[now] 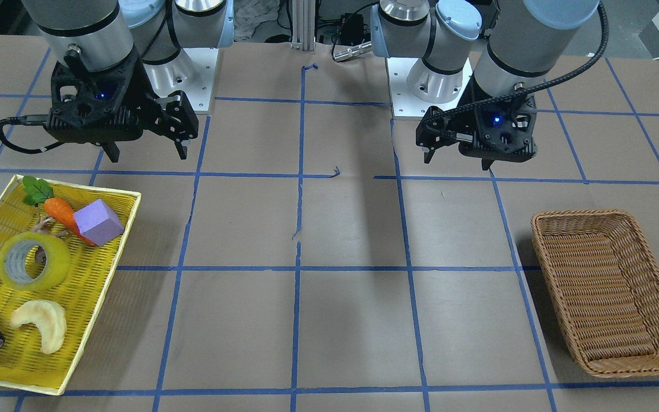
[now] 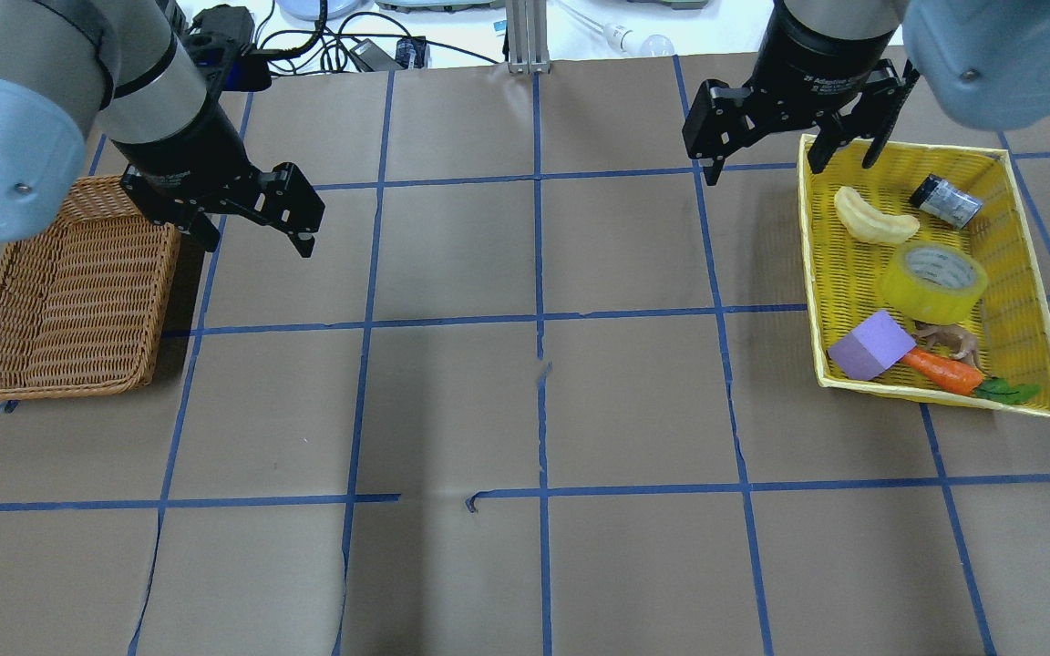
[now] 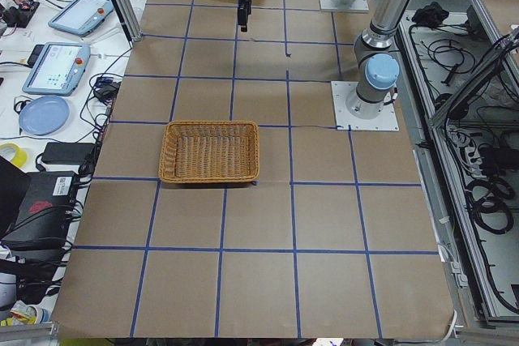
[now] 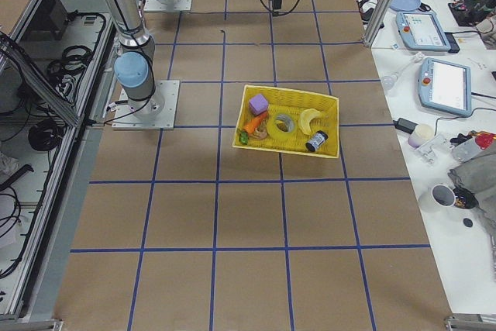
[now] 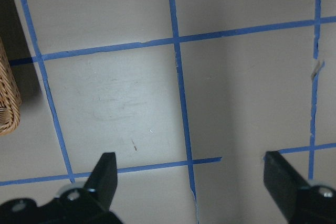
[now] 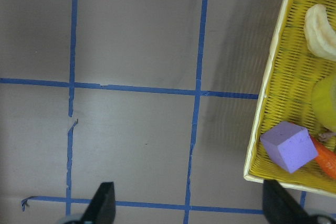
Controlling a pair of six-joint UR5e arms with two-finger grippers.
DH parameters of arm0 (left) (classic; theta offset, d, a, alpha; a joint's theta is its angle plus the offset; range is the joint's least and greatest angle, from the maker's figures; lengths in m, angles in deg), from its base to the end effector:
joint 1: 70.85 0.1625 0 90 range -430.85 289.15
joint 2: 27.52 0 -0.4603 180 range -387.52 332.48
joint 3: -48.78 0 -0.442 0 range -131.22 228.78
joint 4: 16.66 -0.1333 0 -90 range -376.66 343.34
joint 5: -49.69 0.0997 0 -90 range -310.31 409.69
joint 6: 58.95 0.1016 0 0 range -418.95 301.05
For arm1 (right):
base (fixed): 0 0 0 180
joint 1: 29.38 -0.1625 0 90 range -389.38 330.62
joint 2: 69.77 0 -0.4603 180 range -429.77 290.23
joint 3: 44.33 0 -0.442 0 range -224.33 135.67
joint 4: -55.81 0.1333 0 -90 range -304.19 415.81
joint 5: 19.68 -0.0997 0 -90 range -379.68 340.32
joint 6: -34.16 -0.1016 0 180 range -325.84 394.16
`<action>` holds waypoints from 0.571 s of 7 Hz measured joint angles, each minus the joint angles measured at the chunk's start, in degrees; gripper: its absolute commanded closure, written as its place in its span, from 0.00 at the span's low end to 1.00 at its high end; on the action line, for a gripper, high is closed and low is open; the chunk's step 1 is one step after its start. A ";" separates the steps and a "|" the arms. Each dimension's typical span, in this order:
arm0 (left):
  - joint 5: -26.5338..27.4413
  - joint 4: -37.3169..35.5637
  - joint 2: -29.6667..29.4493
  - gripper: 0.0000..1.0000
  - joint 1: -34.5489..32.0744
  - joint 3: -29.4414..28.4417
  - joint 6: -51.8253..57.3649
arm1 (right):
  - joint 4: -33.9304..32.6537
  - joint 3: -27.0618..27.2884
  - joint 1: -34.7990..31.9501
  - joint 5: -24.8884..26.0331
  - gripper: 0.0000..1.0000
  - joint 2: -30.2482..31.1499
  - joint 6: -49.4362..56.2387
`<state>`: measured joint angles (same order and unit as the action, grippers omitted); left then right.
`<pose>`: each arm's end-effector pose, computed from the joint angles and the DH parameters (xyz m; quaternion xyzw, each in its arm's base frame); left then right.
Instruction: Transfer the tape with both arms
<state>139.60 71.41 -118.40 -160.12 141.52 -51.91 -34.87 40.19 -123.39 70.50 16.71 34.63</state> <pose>-0.1265 -0.5465 0.4903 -0.0550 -0.9984 -0.0147 0.0018 0.1728 -0.5636 0.5401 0.0390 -0.9990 0.0231 0.0009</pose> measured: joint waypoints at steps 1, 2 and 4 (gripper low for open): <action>0.02 0.02 0.00 0.00 0.01 0.01 0.06 | 0.04 -0.03 0.03 0.10 0.00 0.00 -0.01; 0.06 0.03 0.00 0.00 0.02 0.04 0.19 | 0.08 -0.08 0.04 0.15 0.00 0.00 -0.02; 0.05 0.00 -0.02 0.00 0.00 0.07 0.46 | 0.17 -0.13 0.12 0.22 0.00 0.00 -0.03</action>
<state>139.65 71.41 -118.42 -160.12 141.59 -51.45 -34.70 40.06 -123.27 70.72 16.71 34.60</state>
